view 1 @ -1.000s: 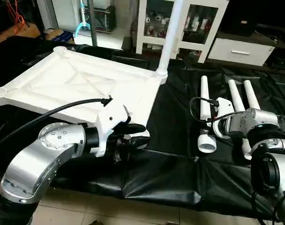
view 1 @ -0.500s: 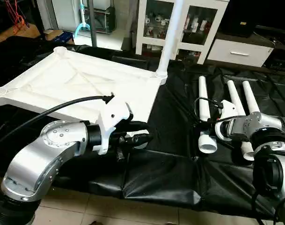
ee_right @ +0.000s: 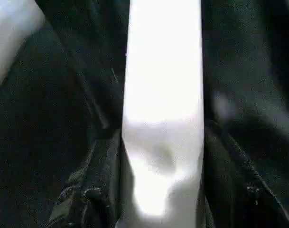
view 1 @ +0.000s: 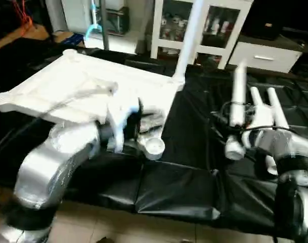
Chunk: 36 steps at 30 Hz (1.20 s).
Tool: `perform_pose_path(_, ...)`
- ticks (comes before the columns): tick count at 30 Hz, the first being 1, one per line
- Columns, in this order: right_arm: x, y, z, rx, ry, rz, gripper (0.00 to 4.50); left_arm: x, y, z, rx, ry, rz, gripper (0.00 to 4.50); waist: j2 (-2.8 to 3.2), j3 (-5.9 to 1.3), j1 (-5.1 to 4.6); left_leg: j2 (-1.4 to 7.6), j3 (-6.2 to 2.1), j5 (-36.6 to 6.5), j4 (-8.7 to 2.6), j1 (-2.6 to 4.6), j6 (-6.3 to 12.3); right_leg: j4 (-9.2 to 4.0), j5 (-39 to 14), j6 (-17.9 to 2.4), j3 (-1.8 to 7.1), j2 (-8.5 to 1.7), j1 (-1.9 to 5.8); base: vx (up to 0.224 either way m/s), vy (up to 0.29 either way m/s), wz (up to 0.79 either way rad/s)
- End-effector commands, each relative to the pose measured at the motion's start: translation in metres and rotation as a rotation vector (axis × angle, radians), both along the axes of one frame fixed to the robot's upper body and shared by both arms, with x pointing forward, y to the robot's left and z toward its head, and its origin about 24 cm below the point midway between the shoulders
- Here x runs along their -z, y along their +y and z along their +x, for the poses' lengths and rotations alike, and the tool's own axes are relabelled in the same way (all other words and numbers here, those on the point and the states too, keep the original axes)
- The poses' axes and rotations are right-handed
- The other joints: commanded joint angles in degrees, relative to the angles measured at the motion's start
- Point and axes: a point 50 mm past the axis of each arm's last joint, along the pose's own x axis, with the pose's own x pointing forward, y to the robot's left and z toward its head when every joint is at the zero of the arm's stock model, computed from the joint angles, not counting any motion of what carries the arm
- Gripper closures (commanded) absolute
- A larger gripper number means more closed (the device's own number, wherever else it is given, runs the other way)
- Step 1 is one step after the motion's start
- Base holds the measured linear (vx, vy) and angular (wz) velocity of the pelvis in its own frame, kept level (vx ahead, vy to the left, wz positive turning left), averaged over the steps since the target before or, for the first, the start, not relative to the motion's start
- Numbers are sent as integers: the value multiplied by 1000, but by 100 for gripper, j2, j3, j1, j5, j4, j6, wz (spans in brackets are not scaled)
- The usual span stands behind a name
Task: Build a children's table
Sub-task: Pick table leg
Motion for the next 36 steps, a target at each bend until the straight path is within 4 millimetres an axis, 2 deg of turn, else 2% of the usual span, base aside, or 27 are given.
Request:
perform_pose_path(1, -37, 3, 7, -45, -219, 2, 261, -6, 5, 11, -91, -23, -45, 252, 12, -416, -27, -44, 64, -991, -407, -17, -49, -416, -1304, -804, 120, -146, 424, 0, 0, 0)
perform_pose_path(2, -50, 7, 5, -90, -299, 1, 261, -11, 5, 15, -125, -45, -69, 228, 26, -410, -28, -49, 56, -983, -406, -34, -17, -430, -1393, -741, 118, -144, 434, 0, 0, 0)
perform_pose_path(3, -58, 10, 3, -120, -348, -1, 261, -13, 6, 18, -145, -59, -83, 228, 24, -412, -17, -38, 62, -1003, -400, -17, -3, -450, -1492, -678, 121, -156, 419, 0, 0, 0)
perform_pose_path(4, -75, 16, -5, -177, -469, -7, 261, -16, 5, 20, -152, -55, -110, 214, 24, -425, -32, -36, 49, -786, -405, -53, 50, -431, -1412, -627, 127, -161, 444, 0, 0, 0)
perform_pose_path(5, -75, 16, -5, -178, -470, -7, 261, -16, 5, 20, -152, -55, -111, 213, 38, -432, -26, -16, 49, -719, -395, -24, 85, -411, -1285, -652, 136, -166, 413, 0, 0, 0)
perform_pose_path(6, -83, 19, -11, -212, -522, -12, 261, -17, 4, 20, -153, -41, -126, 213, 43, -433, -45, -18, 37, -682, -407, -42, 88, -398, -1257, -692, 127, -162, 431, 0, 0, 0)
perform_pose_path(7, -99, 31, -28, -343, -635, 6, 261, -20, 3, 21, -165, -34, -174, 197, 49, -427, -33, -24, 54, -670, -401, -27, 105, -424, -1237, -695, 133, -149, 419, 0, 0, 0)
perform_pose_path(8, -101, 34, -31, -375, -647, 16, 261, -20, 2, 21, -164, -28, -188, 183, 62, -419, 6, 3, 62, -720, -389, 20, 184, -432, -1072, -736, 155, -146, 397, 0, 0, 0)
perform_pose_path(9, -104, 39, -36, -430, -668, 35, 261, -21, 1, 20, -163, -17, -211, 174, 69, -424, 2, 1, 52, -713, -398, 14, 209, -411, -1008, -787, 148, -141, 409, 0, 0, 0)
perform_pose_path(10, -106, 44, -42, -483, -687, 54, 261, -22, 0, 21, -163, -6, -239, 170, 56, -426, -9, 5, 32, -689, -416, -23, 249, -404, -987, -844, 133, -145, 437, 0, 0, 0)
perform_pose_path(11, -110, 65, -60, -693, -706, 98, 261, -27, -3, 25, -170, 16, -321, 167, 84, -427, 3, 9, 46, -779, -398, 21, 284, -425, -969, -944, 142, -139, 410, 0, 0, 0)
perform_pose_path(12, -110, 65, -60, -693, -706, 98, 261, -27, -3, 25, -170, 16, -321, 161, 73, -414, 8, 5, 44, -789, -408, 2, 299, -442, -968, -948, 146, -137, 424, 0, 0, 0)
perform_pose_path(14, -110, 85, -75, -883, -688, 108, 262, -33, -8, 27, -137, 36, -395, 140, 66, -406, 16, 6, 37, -891, -415, -1, 306, -470, -1209, -907, 137, -151, 422, 0, 0, 0)
perform_pose_path(15, -109, 86, -76, -894, -686, 108, 262, -33, -8, 27, -132, 38, -400, 133, 70, -404, 22, 6, 33, -931, -411, 3, 293, -474, -1307, -892, 137, -159, 418, 0, 0, 0)
perform_pose_path(16, -109, 90, -77, -926, -679, 108, 262, -34, -10, 27, -115, 49, -414, 130, 46, -390, 16, 8, 31, -1028, -422, -11, 238, -509, -1664, -783, 136, -176, 395, 0, 0, 0)
perform_pose_path(18, -108, 96, -80, -972, -672, 102, 262, -36, -15, 25, -67, 74, -437, 119, 31, -387, 24, 1, 35, -1053, -417, 0, 172, -533, -1917, -694, 137, -179, 374, 0, 0, 0)
perform_pose_path(21, -107, 105, -83, -1035, -656, 92, 262, -37, -20, 22, -15, 107, -476, 90, 32, -381, 24, -2, 33, -1054, -416, -2, 132, -543, -2014, -618, 137, -178, 363, 0, 0, 0)
perform_pose_path(22, -107, 106, -83, -1043, -654, 89, 262, -37, -20, 21, -6, 117, -485, 84, 4, -378, 23, -7, 34, -1044, -414, -17, 131, -541, -2069, -574, 133, -180, 370, 0, 0, 0)
perform_pose_path(23, -107, 108, -84, -1063, -649, 84, 262, -37, -21, 20, 4, 133, -487, 84, 15, -382, 27, -8, 28, -1003, -415, -25, 134, -543, -2077, -531, 132, -182, 372, 0, 0, 0)
perform_pose_path(24, -107, 109, -85, -1082, -642, 76, 262, -36, -20, 20, -2, 144, -487, 76, -7, -382, 29, -4, 21, -982, -418, -29, 142, -540, -2098, -495, 127, -183, 375, 0, 0, 0)
perform_pose_path(25, -107, 109, -86, -1091, -638, 72, 262, -35, -20, 20, -8, 148, -488, 64, -4, -383, 31, -3, 21, -956, -416, -28, 143, -544, -2083, -480, 130, -182, 373, 0, 0, 0)
perform_pose_path(26, -105, 110, -87, -1107, -627, 61, 262, -36, -20, 20, 1, 156, -508, 47, 0, -386, 32, 1, 21, -907, -415, -32, 147, -536, -1982, -485, 133, -178, 371, 0, 0, 0)
perform_pose_path(28, -102, 111, -88, -1125, -607, 41, 262, -39, -18, 18, 40, 188, -579, 41, -31, -395, 43, -7, 30, -850, -401, -42, 143, -514, -1871, -531, 135, -181, 390, 0, 0, 0)
perform_pose_path(32, -100, 111, -88, -1139, -595, 16, 262, -44, -15, 14, 101, 218, -649, 0, -14, -398, 63, -3, 31, -757, -394, -46, 176, -502, -1713, -608, 135, -179, 385, 0, 0, 0)
perform_pose_path(36, -102, 110, -88, -1130, -603, 16, 262, -43, -13, 12, 140, 228, -650, 0, 11, -394, 92, 10, 33, -721, -406, -25, 197, -493, -1572, -656, 140, -174, 381, 0, 0, 0)
